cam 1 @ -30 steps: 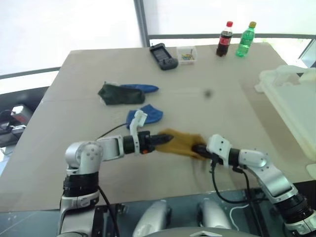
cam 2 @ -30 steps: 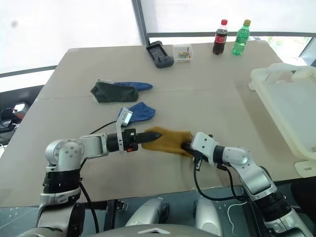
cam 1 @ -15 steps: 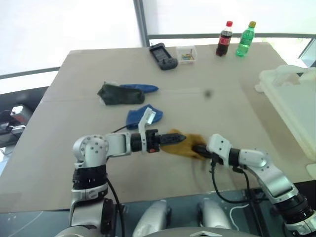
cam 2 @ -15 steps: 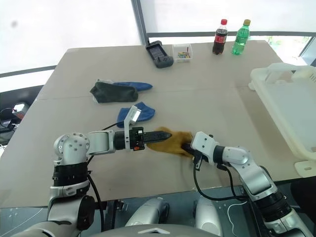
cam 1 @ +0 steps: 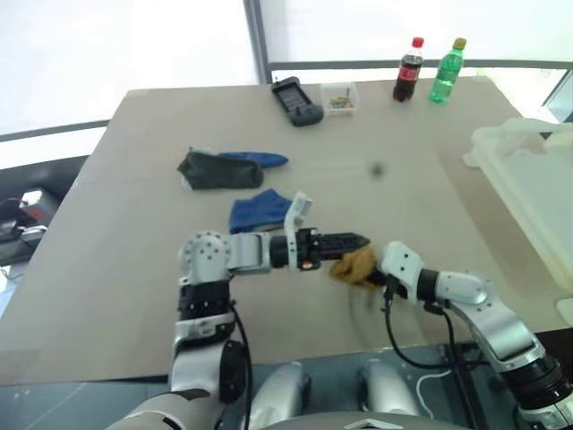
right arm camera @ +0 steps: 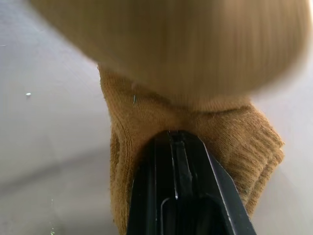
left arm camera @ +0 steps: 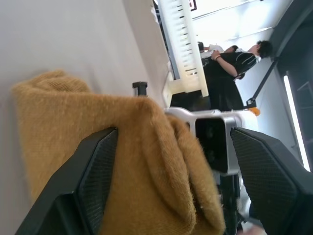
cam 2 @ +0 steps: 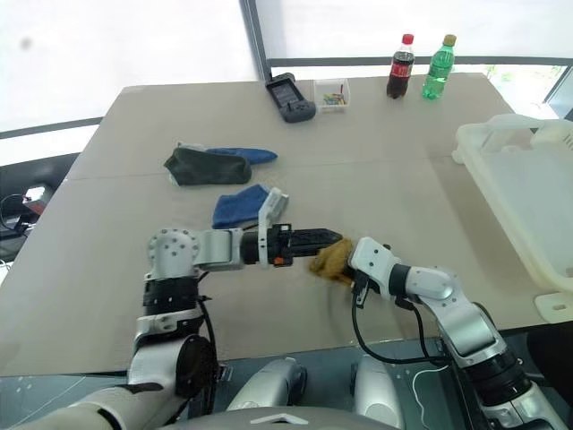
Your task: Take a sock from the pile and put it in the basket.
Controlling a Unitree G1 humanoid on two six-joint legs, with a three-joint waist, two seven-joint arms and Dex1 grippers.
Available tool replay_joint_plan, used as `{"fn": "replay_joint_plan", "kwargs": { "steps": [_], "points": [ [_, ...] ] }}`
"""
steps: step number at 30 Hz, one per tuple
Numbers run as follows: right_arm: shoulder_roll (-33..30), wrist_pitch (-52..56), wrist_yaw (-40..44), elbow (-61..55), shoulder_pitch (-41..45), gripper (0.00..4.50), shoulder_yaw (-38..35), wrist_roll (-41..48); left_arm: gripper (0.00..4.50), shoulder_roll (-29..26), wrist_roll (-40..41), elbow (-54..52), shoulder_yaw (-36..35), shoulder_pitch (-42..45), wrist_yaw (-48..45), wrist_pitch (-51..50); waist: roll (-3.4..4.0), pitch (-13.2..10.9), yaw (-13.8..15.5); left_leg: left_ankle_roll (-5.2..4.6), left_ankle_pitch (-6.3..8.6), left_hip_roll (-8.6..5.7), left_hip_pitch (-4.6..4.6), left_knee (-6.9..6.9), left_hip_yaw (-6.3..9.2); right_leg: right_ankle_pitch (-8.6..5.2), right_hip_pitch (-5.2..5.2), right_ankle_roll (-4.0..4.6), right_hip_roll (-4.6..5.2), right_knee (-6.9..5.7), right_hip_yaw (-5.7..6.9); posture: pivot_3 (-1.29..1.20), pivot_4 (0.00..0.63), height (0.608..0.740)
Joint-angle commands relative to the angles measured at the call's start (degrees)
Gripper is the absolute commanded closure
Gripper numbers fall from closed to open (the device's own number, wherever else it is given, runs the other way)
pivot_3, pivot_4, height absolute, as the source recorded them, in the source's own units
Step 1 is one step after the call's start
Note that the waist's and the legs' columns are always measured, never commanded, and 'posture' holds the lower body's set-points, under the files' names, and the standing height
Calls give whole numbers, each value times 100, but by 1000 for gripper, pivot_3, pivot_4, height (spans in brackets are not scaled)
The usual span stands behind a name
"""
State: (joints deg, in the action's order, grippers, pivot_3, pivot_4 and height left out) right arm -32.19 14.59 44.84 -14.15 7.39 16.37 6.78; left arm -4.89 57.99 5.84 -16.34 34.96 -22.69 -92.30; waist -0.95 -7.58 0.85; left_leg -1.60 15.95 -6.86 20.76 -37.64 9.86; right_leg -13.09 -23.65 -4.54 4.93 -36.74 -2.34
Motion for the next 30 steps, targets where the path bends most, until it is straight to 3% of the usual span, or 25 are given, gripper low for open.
{"fn": "replay_joint_plan", "kwargs": {
  "steps": [1, 9, 16, 23, 29, 30],
  "points": [
    [-13, 166, -148, -272, -109, 4500, -241, 23, 630, 347, -151, 300, 46, 218, 119, 164, -1, 0, 1, 0, 0, 0, 1, 0, 1, 0, 0, 0, 0, 0, 1, 0, 150, 740],
    [-168, 731, -335, -976, -338, 4500, -559, 83, 630, 459, -1019, 1092, 663, 146, 100, 938, -1, -1, 4, 1, 0, 0, 2, 1, -1, 0, -1, -1, 0, 2, -1, 0, 150, 740],
    [-469, 1176, -481, -1709, -726, 1354, -1120, 139, 568, 487, -1302, 1443, 800, 143, 10, 1469, -1, 0, 17, 1, 0, 0, -2, 0, 0, -1, 6, -4, 2, 0, 1, 0, 150, 740],
    [-301, 2568, -543, -3037, -1308, 1354, -2513, 1916, 568, 459, -1294, 1223, 1143, 41, -334, 1721, -4, 1, 79, 1, 0, 0, -5, -1, 1, -1, 11, -8, 5, 1, 1, 0, 150, 740],
    [333, 3121, -1309, -2580, -552, 1354, -2093, 2023, 568, 139, -820, 104, 766, -115, -634, 1714, -6, -12, 4, 1, -1, 3, -1, 0, -2, 0, 4, -7, 3, 1, -2, 0, 150, 740],
    [438, 3179, -1378, -2517, -438, 1962, -2063, 2085, 991, 67, -834, 15, 799, -149, -613, 1671, -6, -12, -4, 2, -1, 5, 1, 6, -1, 0, -3, -6, 3, 1, -2, 0, 150, 740]
  ]
}}
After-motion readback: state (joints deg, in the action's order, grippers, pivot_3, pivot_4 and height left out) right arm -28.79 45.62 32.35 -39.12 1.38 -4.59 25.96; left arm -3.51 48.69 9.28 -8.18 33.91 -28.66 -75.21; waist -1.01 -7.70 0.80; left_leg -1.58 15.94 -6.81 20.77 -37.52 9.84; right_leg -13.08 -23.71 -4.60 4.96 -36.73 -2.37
